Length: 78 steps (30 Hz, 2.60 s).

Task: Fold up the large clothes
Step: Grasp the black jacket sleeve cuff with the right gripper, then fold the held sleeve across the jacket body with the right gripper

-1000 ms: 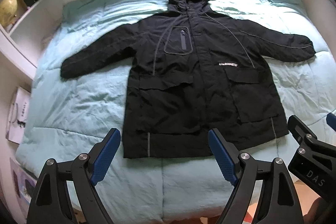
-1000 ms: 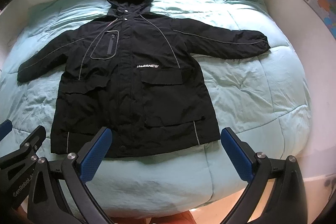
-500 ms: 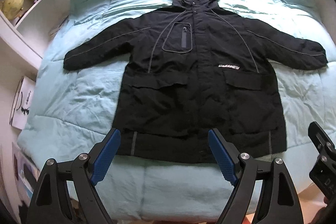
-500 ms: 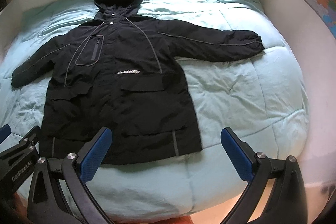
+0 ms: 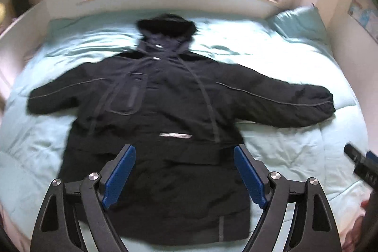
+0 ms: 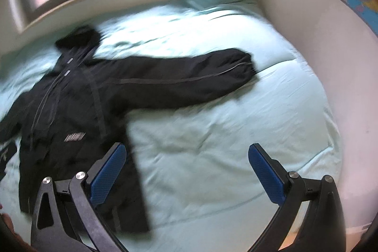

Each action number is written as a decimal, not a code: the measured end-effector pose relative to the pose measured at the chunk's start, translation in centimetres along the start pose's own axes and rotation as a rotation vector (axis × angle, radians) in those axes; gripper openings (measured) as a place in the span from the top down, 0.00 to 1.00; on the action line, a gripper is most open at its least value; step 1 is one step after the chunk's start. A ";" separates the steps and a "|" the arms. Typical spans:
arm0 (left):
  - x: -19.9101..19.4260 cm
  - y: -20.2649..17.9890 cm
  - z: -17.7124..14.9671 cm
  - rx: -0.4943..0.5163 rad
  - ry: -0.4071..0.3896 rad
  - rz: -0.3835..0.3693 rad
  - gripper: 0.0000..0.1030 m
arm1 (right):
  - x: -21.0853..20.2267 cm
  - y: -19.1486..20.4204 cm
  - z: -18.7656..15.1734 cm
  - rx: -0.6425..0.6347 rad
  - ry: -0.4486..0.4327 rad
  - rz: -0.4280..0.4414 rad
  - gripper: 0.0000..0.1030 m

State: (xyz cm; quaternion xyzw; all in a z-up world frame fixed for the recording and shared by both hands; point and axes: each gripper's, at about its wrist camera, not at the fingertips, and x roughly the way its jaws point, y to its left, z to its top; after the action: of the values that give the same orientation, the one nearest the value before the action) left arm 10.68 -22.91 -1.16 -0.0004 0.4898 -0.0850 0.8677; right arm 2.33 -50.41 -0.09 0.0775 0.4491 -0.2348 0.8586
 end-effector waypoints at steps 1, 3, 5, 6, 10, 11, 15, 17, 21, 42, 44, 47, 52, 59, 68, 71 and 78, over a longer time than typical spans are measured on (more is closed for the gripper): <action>0.9 -0.8 0.6 0.013 0.014 -0.018 0.16 | 1.6 -2.0 1.4 0.029 -0.004 0.002 0.00; 3.1 -3.0 1.5 0.065 0.046 -0.040 0.16 | 3.8 -4.3 3.0 0.066 0.000 0.004 0.00; 5.6 -5.3 2.4 0.093 0.062 -0.018 0.16 | 6.7 -7.0 4.9 0.109 0.002 0.000 0.00; 6.5 -5.7 2.8 0.104 0.074 -0.017 0.16 | 8.3 -8.3 5.8 0.127 0.006 -0.006 0.01; 11.8 -8.8 4.7 0.137 0.120 0.005 0.16 | 14.3 -11.3 8.3 0.173 0.034 -0.015 0.07; 12.6 -9.0 4.8 0.140 0.126 0.013 0.16 | 15.7 -11.9 8.7 0.182 0.035 -0.011 0.07; 17.6 -10.5 6.3 0.140 0.177 0.029 0.16 | 20.9 -14.4 10.3 0.228 0.055 -0.003 0.07; 19.7 -11.3 7.0 0.145 0.185 0.033 0.16 | 23.3 -15.0 10.9 0.231 0.071 -0.002 0.08; 23.4 -12.5 8.2 0.137 0.195 0.041 0.16 | 27.2 -16.4 11.9 0.249 0.096 0.001 0.11; 31.5 -14.6 9.4 0.223 0.259 0.007 0.30 | 30.7 -13.7 12.6 0.242 0.126 0.263 0.45; 31.5 -14.7 9.3 0.217 0.262 0.003 0.30 | 32.8 -14.4 12.5 0.284 0.172 0.263 0.44; 31.5 -15.1 9.5 0.231 0.252 -0.003 0.30 | 34.5 -16.0 12.8 0.375 0.192 0.317 0.45; 32.1 -16.2 10.0 0.251 0.239 -0.044 0.31 | 32.5 -17.1 13.5 0.439 0.147 0.395 0.63; 33.0 -19.2 10.1 0.280 0.235 -0.158 0.60 | 23.9 -15.6 14.3 0.297 -0.067 0.314 0.78; 37.2 -19.6 9.4 0.297 0.329 -0.145 0.60 | 32.5 -16.3 10.6 0.318 0.160 0.135 0.78; 34.4 -18.3 9.5 0.276 0.301 -0.210 0.60 | 30.4 -15.1 11.6 0.288 0.139 0.155 0.78; 25.2 -10.9 8.6 0.215 0.172 -0.172 0.60 | 22.5 -6.4 14.2 0.103 0.015 0.288 0.78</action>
State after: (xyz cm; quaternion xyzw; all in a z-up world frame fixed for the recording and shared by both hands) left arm 29.13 -38.10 -17.13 0.0577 0.5486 -0.2106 0.8070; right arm 20.64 -68.45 -9.42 0.1868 0.4270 -0.1316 0.8749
